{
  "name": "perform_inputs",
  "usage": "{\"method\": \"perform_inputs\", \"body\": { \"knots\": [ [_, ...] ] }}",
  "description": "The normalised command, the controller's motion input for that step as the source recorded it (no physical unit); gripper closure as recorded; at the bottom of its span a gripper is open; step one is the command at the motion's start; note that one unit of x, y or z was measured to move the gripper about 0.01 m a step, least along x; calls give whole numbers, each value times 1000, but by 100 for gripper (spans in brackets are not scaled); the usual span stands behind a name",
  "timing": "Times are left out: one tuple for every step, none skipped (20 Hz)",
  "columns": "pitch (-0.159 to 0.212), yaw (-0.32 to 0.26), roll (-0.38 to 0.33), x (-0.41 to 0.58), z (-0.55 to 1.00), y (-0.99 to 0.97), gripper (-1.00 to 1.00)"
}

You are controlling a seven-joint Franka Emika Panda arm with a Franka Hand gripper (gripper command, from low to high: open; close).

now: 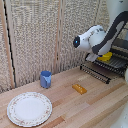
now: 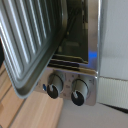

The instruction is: Please reach out your grabber to the yellow dish. Tenderly grip the yellow dish using your grabber. Set the yellow dish on the baking sheet. Posit your grabber on the rim of the baking sheet carrying the yellow dish. Mindfully slide the baking sheet with the yellow dish into the oven. Let go of your grabber's hold on the baking sheet's edge when it is entirely in the oven.

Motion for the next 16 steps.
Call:
{"method": "perform_inputs", "body": {
  "knots": [
    [199,192,-186,146,-94,57,-100],
    [167,189,-203,234,-171,37,-100],
    [123,189,-221,331,-243,66,-100],
    [93,195,-229,377,-257,80,-100],
    [64,194,-237,431,-243,63,-100],
    [50,195,-238,460,-229,57,-100],
    [38,192,-230,520,-234,37,-100],
    [25,194,-217,551,-254,26,-100],
    [10,190,-210,623,-323,34,-100],
    [0,190,-203,617,-357,57,-100],
    [0,181,-203,589,-389,86,-100],
    [0,174,-192,526,-420,97,-100],
    [0,167,-155,491,-414,69,-100],
    [0,159,-122,397,-369,9,-100],
    [0,145,-88,243,-343,0,-100],
    [0,130,-56,103,-343,-83,-100]
  ]
}}
